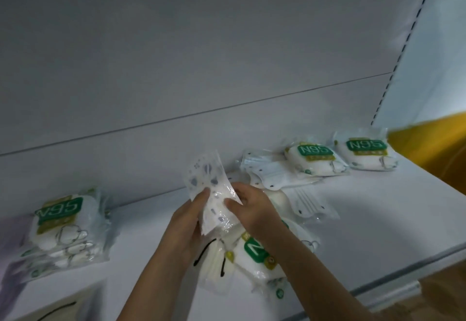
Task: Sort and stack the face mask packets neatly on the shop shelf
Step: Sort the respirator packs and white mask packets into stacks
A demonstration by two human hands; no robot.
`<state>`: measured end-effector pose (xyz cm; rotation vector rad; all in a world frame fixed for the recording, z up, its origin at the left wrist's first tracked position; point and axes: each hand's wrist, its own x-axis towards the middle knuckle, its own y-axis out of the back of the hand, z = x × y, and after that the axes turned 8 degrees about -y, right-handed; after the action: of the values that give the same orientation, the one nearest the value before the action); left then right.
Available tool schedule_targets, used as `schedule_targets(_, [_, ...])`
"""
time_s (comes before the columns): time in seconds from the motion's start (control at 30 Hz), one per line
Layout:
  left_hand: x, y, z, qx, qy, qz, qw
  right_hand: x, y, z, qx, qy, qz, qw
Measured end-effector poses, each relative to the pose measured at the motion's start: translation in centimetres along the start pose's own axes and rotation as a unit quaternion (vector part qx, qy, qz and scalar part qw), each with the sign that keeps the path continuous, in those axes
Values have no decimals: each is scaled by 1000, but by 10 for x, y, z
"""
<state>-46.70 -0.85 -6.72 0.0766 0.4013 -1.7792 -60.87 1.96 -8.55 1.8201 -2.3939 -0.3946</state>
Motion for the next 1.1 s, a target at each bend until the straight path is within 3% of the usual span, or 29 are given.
schedule_targets(0.17, [1,-13,-9,-26,23,-16,999,-10,33,-3,160,-83,-84,980])
schedule_targets(0.23, [1,-15,-9,-15,22,-30,999,-14,46,2,86,-43,-76,992])
schedule_targets(0.33, [5,-14,-9,51,-47,17,997,-15,71,24,-69,-15,41,997])
schedule_targets(0.4, [2,-15,-5,84,-107,64,989,-12,94,47,-233,-37,148,960])
schedule_targets(0.47, [3,-14,1,82,-154,108,979,-13,112,67,-391,-99,175,898])
schedule_targets(0.5, [4,-12,3,66,-170,117,976,-14,115,74,-419,-118,166,885])
schedule_targets(0.7, [12,0,4,0,-161,119,980,-7,116,74,-314,-98,182,927])
schedule_targets(0.8, [11,8,2,-1,-170,137,976,-10,121,63,-399,-89,142,902])
schedule_targets(0.9, [9,23,-3,14,-154,164,974,-18,111,37,-387,4,207,898])
schedule_targets(0.93, [9,29,-6,21,-141,176,974,-22,103,29,-374,23,184,909])
schedule_targets(1.0, [8,39,-13,35,-115,196,973,-28,78,22,-414,20,53,909])
schedule_targets(1.07, [5,45,-20,36,-102,210,972,-39,50,25,-488,4,-70,870])
schedule_targets(1.1, [2,48,-22,34,-100,216,971,-43,40,28,-513,10,-92,853])
